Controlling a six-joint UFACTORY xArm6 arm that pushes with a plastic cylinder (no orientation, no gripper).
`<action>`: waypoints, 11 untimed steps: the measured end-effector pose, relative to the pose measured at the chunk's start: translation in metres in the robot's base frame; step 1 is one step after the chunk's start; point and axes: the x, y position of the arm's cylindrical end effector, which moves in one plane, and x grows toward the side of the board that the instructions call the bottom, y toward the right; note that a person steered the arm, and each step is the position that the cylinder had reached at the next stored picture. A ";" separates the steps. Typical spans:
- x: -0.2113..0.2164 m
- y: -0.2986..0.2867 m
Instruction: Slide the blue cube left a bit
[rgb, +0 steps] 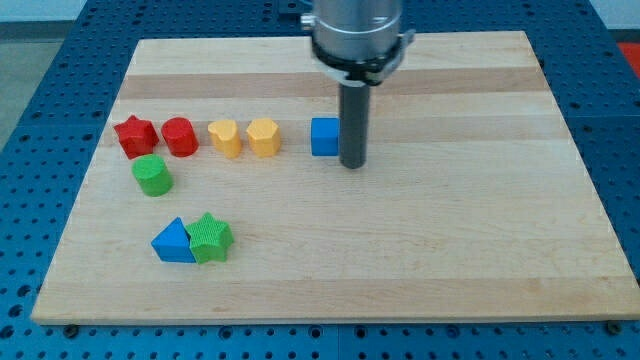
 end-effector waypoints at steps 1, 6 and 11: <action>-0.001 0.021; -0.033 -0.018; 0.001 -0.019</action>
